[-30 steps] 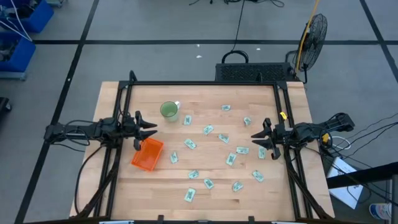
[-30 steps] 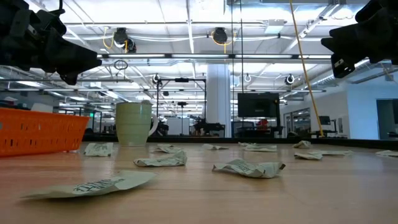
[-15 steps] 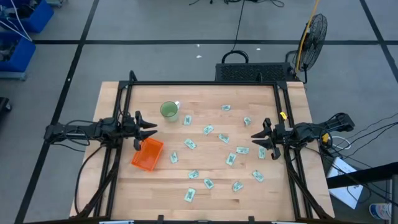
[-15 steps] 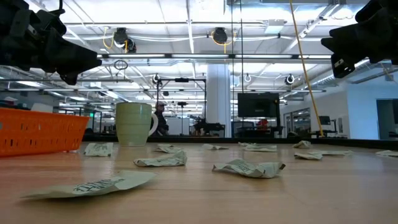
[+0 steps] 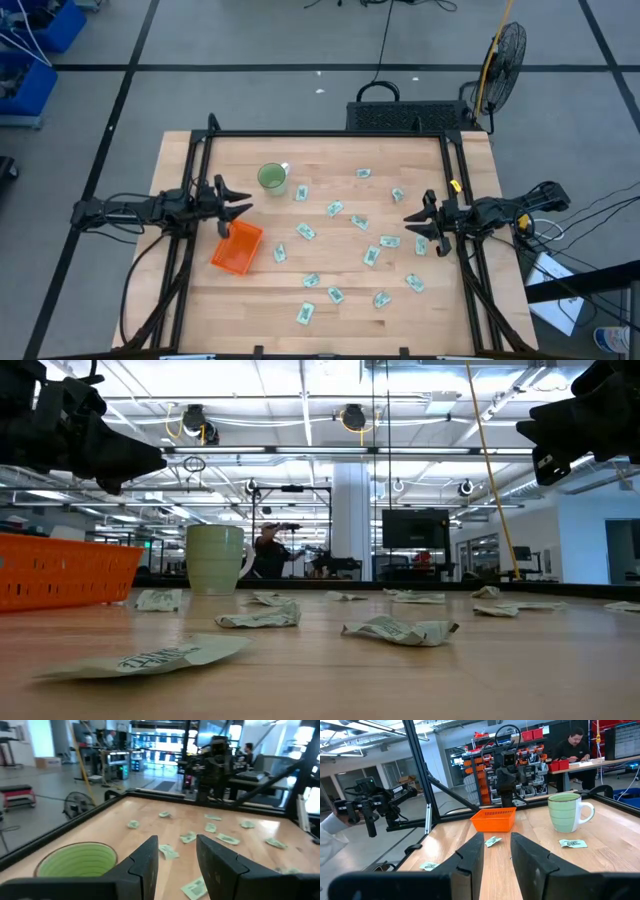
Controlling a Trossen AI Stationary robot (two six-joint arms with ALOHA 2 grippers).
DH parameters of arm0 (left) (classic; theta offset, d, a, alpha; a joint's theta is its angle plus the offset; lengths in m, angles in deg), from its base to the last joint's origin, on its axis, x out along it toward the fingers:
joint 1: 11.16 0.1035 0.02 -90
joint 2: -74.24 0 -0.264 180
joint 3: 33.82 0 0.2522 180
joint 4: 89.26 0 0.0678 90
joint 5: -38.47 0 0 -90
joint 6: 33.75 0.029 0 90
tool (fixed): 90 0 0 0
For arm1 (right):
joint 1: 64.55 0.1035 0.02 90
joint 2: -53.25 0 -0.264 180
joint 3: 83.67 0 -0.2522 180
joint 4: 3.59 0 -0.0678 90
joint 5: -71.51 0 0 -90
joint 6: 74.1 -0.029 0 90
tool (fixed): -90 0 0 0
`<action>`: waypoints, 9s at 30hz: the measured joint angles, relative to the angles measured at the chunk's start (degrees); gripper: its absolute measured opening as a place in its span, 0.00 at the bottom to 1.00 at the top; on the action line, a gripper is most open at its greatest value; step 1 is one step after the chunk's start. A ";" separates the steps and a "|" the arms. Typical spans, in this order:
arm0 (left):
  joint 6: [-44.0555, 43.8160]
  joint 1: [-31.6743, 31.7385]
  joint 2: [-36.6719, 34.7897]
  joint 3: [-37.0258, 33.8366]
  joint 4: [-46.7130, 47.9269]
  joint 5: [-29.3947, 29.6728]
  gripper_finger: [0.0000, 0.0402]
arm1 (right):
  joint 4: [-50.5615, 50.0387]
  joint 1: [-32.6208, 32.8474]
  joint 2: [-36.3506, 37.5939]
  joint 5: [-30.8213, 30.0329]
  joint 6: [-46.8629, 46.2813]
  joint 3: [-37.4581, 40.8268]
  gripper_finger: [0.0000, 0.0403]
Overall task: Pick and place Stevia / Truvia into bins
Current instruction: Put the stevia packet into the orange bin
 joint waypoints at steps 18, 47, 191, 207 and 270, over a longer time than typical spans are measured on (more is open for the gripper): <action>-0.91 0.00 -0.02 0.04 -2.46 2.63 0.34 | 0.12 0.00 0.00 0.00 0.00 0.00 0.23; 3.53 -0.18 40.09 31.34 -0.82 1.68 0.34 | -2.91 0.00 -0.11 5.83 11.18 0.00 0.23; 9.55 11.37 57.33 39.34 -23.20 10.40 0.34 | 31.61 -39.14 -76.71 -5.76 -12.58 -3.45 0.15; 0.43 11.16 61.59 39.34 -16.83 -6.64 0.34 | 49.58 -30.66 -76.37 0.15 2.01 -7.09 0.01; -19.62 6.41 105.11 56.28 -41.38 -3.25 0.34 | 48.97 -25.74 -76.35 -0.09 19.51 -19.67 0.01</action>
